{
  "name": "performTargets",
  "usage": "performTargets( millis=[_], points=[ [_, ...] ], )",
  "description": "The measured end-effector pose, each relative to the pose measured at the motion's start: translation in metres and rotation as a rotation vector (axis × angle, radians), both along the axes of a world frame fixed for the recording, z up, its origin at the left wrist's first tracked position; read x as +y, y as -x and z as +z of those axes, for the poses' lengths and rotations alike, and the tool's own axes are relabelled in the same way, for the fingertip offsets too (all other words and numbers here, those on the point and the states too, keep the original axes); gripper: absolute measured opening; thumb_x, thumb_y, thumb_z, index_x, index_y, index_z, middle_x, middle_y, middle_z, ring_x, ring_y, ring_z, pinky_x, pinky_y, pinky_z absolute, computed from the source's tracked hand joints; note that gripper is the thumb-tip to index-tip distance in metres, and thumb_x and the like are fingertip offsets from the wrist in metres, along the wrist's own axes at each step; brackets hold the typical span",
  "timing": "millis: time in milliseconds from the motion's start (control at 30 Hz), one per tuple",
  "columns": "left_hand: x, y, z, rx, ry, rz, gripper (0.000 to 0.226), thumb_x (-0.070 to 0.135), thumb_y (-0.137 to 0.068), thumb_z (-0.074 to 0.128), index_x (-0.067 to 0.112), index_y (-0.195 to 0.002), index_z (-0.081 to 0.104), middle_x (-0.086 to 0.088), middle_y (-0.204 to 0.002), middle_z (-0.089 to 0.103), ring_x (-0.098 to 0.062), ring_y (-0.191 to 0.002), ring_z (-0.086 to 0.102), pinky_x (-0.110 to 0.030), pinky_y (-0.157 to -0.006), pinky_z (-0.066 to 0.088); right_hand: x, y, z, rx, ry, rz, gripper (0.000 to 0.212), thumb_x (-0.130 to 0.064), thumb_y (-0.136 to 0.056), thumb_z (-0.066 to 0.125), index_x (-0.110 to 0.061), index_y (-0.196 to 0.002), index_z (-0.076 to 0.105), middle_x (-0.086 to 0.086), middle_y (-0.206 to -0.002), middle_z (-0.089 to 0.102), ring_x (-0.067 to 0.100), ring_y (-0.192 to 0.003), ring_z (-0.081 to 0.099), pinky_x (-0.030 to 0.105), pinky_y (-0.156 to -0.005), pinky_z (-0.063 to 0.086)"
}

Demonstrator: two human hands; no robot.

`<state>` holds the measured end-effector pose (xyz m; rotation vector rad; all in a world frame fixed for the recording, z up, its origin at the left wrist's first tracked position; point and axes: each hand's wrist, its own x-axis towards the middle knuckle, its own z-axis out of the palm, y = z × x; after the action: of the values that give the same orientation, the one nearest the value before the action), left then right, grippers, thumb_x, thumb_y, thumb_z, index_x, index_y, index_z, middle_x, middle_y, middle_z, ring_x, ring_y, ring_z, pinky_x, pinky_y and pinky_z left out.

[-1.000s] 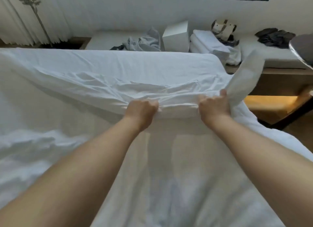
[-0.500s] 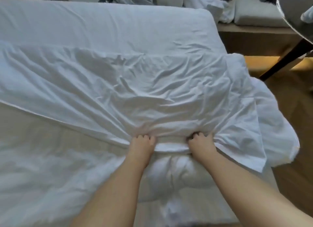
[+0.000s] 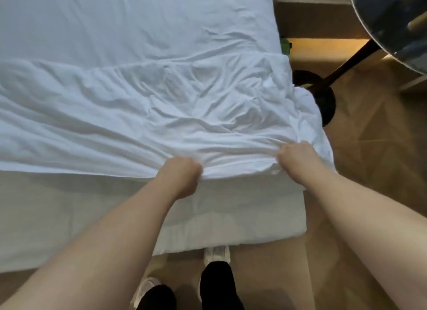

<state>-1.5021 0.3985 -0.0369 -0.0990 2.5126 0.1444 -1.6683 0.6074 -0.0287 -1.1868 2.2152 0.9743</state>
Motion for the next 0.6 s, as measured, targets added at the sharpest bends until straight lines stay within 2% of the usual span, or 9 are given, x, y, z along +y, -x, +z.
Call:
performTargets(
  millis=[100, 167, 267, 367, 433, 600],
  points=[
    [0.039, 0.011, 0.018, -0.041, -0.095, 0.028, 0.011, 0.004, -0.086, 0.047, 0.013, -0.082, 0.053, -0.014, -0.100, 0.063, -0.033, -0.092, 0.062, -0.031, -0.066, 0.039, 0.018, 0.022, 0.045, 0.055, -0.062, -0.032, 0.032, -0.002, -0.094, 0.045, -0.018, -0.114, 0.065, -0.001, -0.119, 0.064, 0.022, -0.111, 0.062, 0.031, -0.081, 0.040],
    [0.054, 0.005, 0.006, -0.049, -0.101, 0.072, 0.014, 0.003, -0.087, 0.047, 0.011, -0.094, 0.057, -0.014, -0.107, 0.062, -0.033, -0.097, 0.061, -0.033, -0.068, 0.039, 0.020, 0.022, 0.044, 0.039, -0.088, -0.065, 0.033, -0.003, -0.094, 0.047, -0.019, -0.117, 0.064, -0.002, -0.122, 0.063, 0.022, -0.113, 0.061, 0.031, -0.081, 0.040],
    [0.064, -0.017, -0.022, -0.226, -0.169, 0.085, 0.031, 0.007, -0.092, 0.047, 0.013, -0.122, 0.047, -0.012, -0.122, 0.054, -0.031, -0.107, 0.056, -0.037, -0.078, 0.046, 0.026, 0.003, 0.013, -0.046, -0.167, -0.159, 0.036, -0.011, -0.096, 0.047, -0.021, -0.129, 0.057, -0.001, -0.133, 0.056, 0.023, -0.123, 0.054, 0.036, -0.098, 0.038],
    [0.046, -0.043, -0.048, -0.317, -0.152, 0.041, 0.042, 0.013, -0.092, 0.050, 0.016, -0.133, 0.040, -0.009, -0.134, 0.045, -0.030, -0.122, 0.046, -0.042, -0.094, 0.042, 0.017, -0.041, -0.031, -0.208, -0.214, -0.263, 0.044, -0.014, -0.096, 0.049, -0.021, -0.139, 0.045, 0.005, -0.139, 0.047, 0.027, -0.129, 0.046, 0.043, -0.103, 0.037],
    [0.020, -0.059, -0.053, -0.272, -0.131, 0.080, 0.044, 0.013, -0.092, 0.050, 0.017, -0.134, 0.039, -0.008, -0.136, 0.044, -0.028, -0.125, 0.044, -0.041, -0.096, 0.040, -0.003, -0.072, -0.044, -0.298, -0.148, -0.282, 0.050, -0.013, -0.094, 0.052, -0.021, -0.141, 0.038, 0.008, -0.139, 0.042, 0.030, -0.130, 0.041, 0.045, -0.103, 0.036],
    [-0.074, -0.110, -0.042, -0.233, 0.028, 0.117, 0.039, 0.010, -0.090, 0.048, 0.018, -0.128, 0.044, -0.005, -0.127, 0.048, -0.025, -0.120, 0.045, -0.037, -0.089, 0.040, -0.098, -0.132, -0.047, -0.438, 0.059, -0.310, 0.058, -0.017, -0.092, 0.057, -0.021, -0.144, 0.033, 0.010, -0.141, 0.040, 0.030, -0.130, 0.039, 0.044, -0.103, 0.035]
  ],
)
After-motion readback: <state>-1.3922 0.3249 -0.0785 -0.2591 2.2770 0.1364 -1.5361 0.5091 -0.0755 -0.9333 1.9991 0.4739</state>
